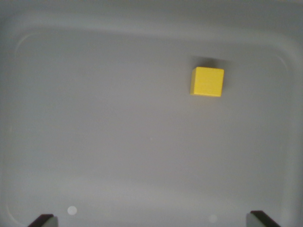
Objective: Pick yellow cube
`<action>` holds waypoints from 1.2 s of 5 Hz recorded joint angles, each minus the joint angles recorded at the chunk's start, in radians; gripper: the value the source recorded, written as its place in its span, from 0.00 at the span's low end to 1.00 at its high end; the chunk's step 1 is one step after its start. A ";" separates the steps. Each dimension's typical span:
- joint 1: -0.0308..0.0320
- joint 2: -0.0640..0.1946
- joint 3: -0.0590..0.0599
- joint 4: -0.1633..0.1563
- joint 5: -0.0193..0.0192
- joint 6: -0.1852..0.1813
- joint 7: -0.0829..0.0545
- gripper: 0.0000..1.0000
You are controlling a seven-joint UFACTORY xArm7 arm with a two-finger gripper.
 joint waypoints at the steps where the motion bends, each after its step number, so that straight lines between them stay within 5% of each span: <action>1: 0.0000 0.000 0.000 0.000 0.0000 0.000 0.000 0.00; 5: -0.0098 0.038 -0.003 -0.007 0.0072 -0.039 -0.014 0.00; 6: -0.0170 0.066 -0.006 -0.013 0.0125 -0.068 -0.024 0.00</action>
